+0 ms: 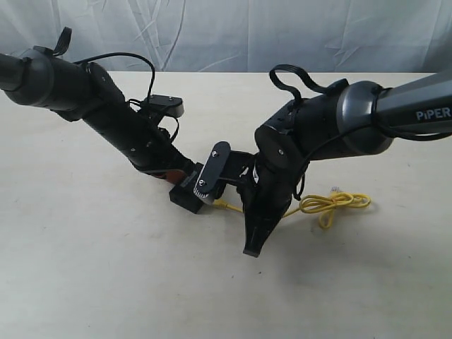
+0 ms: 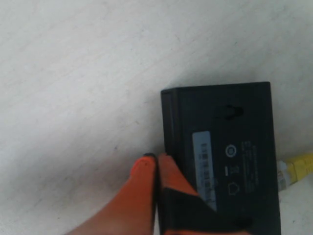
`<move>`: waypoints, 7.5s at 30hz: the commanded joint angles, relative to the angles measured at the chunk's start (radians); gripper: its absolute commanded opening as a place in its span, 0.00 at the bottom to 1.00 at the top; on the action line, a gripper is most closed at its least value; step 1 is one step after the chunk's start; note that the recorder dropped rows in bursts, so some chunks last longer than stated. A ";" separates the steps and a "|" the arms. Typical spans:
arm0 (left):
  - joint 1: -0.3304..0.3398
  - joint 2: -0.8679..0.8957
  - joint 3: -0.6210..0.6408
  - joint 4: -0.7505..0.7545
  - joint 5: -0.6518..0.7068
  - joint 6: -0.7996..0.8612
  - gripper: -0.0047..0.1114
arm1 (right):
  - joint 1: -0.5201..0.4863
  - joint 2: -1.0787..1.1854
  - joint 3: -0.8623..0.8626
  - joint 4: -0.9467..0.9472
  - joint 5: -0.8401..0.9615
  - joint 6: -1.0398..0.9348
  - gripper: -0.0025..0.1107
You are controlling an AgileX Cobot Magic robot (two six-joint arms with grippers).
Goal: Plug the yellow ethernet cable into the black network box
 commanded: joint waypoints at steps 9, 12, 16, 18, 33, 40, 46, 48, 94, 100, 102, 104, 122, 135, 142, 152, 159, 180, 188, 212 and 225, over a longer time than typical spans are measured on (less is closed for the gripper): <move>-0.004 0.001 -0.002 0.002 0.011 0.003 0.04 | 0.003 -0.011 -0.007 0.003 -0.002 0.001 0.02; -0.004 0.001 -0.002 0.002 0.011 0.003 0.04 | 0.003 -0.011 -0.007 0.003 -0.002 0.007 0.02; -0.004 0.001 -0.002 0.002 0.011 0.003 0.04 | 0.003 -0.011 -0.007 0.003 -0.002 0.032 0.02; -0.004 0.001 -0.002 0.002 0.011 0.003 0.04 | 0.003 -0.011 -0.007 0.003 -0.002 0.040 0.02; -0.004 0.001 -0.002 0.002 0.011 0.003 0.04 | 0.003 -0.011 -0.007 0.017 -0.010 0.112 0.02; -0.004 0.001 -0.002 -0.007 0.025 0.001 0.04 | 0.007 -0.011 -0.007 0.133 -0.032 0.108 0.02; -0.004 0.001 -0.002 -0.013 0.033 -0.004 0.04 | 0.009 -0.011 -0.007 0.173 -0.060 0.103 0.02; -0.004 0.001 -0.002 -0.015 0.036 -0.004 0.04 | 0.009 -0.011 -0.007 0.179 -0.050 0.103 0.02; -0.004 -0.020 0.009 -0.001 0.084 -0.002 0.04 | 0.009 -0.011 -0.007 0.154 -0.101 0.106 0.02; -0.004 -0.020 0.020 -0.011 0.082 0.021 0.04 | 0.009 -0.011 -0.007 0.171 -0.114 0.106 0.02; -0.004 -0.020 0.020 -0.011 0.081 0.023 0.04 | 0.009 -0.011 -0.007 0.171 -0.114 0.106 0.02; -0.004 -0.020 0.020 -0.011 0.081 0.027 0.04 | 0.009 -0.011 -0.007 0.171 -0.114 0.106 0.02; -0.004 -0.020 0.020 -0.013 0.078 0.029 0.04 | 0.009 -0.011 -0.007 0.175 -0.111 0.108 0.02; -0.004 -0.020 0.020 -0.013 0.085 0.029 0.04 | 0.009 -0.011 -0.007 0.175 -0.113 0.108 0.34; -0.004 -0.020 0.020 -0.013 0.085 0.029 0.04 | 0.009 -0.043 -0.007 0.178 -0.094 0.140 0.43; 0.007 -0.032 0.020 -0.002 0.062 0.017 0.04 | -0.060 -0.191 -0.007 0.299 0.047 0.140 0.01; 0.015 -0.159 0.020 0.170 0.019 -0.117 0.04 | -0.145 -0.237 0.011 0.370 0.063 0.140 0.02; 0.300 -1.266 0.602 0.368 -0.360 -0.478 0.04 | -0.511 -1.184 0.536 0.511 -0.154 0.183 0.02; 0.300 -1.565 0.820 0.375 -0.558 -0.476 0.04 | -0.511 -1.581 0.720 0.515 -0.337 0.183 0.02; 0.300 -1.572 0.820 0.375 -0.563 -0.476 0.04 | -0.511 -1.604 0.725 0.424 -0.344 0.209 0.02; 0.300 -1.572 0.820 0.375 -0.563 -0.476 0.04 | -0.511 -1.618 0.764 0.196 -0.349 0.532 0.02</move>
